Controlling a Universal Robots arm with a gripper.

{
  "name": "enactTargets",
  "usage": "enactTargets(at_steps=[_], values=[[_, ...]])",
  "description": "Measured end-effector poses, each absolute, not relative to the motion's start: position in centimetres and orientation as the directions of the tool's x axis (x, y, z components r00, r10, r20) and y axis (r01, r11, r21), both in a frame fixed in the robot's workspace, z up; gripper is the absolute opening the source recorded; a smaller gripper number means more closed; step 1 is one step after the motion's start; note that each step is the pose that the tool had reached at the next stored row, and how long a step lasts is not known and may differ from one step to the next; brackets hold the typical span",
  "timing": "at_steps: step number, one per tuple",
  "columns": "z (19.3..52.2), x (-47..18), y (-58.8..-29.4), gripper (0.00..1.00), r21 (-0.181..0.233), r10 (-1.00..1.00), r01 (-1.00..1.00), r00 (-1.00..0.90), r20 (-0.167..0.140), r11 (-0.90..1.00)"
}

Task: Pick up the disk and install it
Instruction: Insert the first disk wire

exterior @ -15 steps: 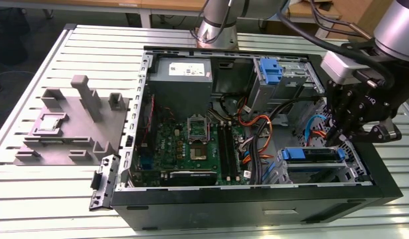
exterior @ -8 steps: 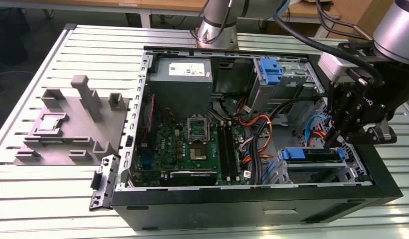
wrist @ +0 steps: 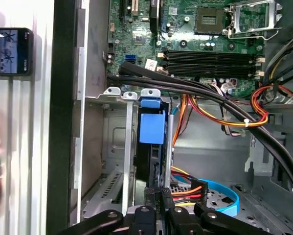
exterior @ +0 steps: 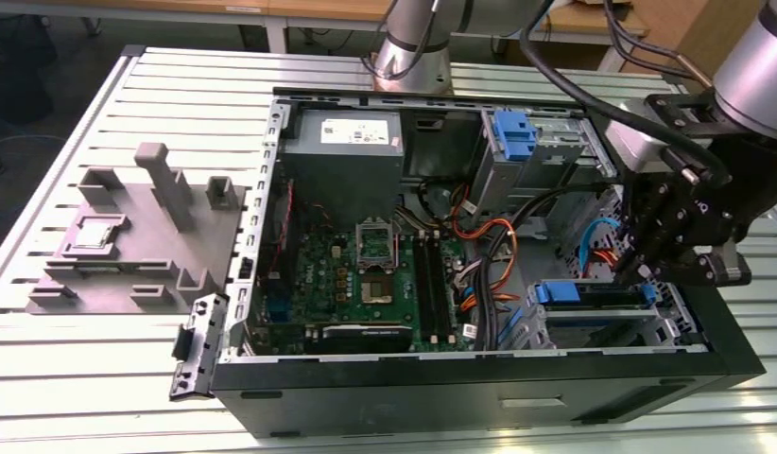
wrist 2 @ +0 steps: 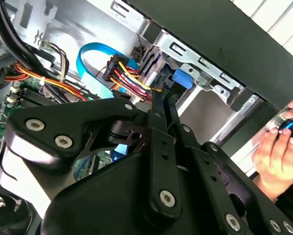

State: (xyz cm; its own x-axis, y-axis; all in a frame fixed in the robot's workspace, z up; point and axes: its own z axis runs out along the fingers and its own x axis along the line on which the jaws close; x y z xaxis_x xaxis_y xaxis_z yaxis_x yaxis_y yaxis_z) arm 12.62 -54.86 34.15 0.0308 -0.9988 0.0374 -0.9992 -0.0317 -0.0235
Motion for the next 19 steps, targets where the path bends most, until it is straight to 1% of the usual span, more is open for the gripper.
enactTargets(at_steps=[3, 19], values=[[33.89, 12.55, -54.95, 0.16, -0.024, -0.999, -0.999, 0.030, 0.028, -0.030], [33.58, 12.36, -54.97, 0.16, -0.024, -1.000, -1.000, 0.001, 0.024, -0.001]])
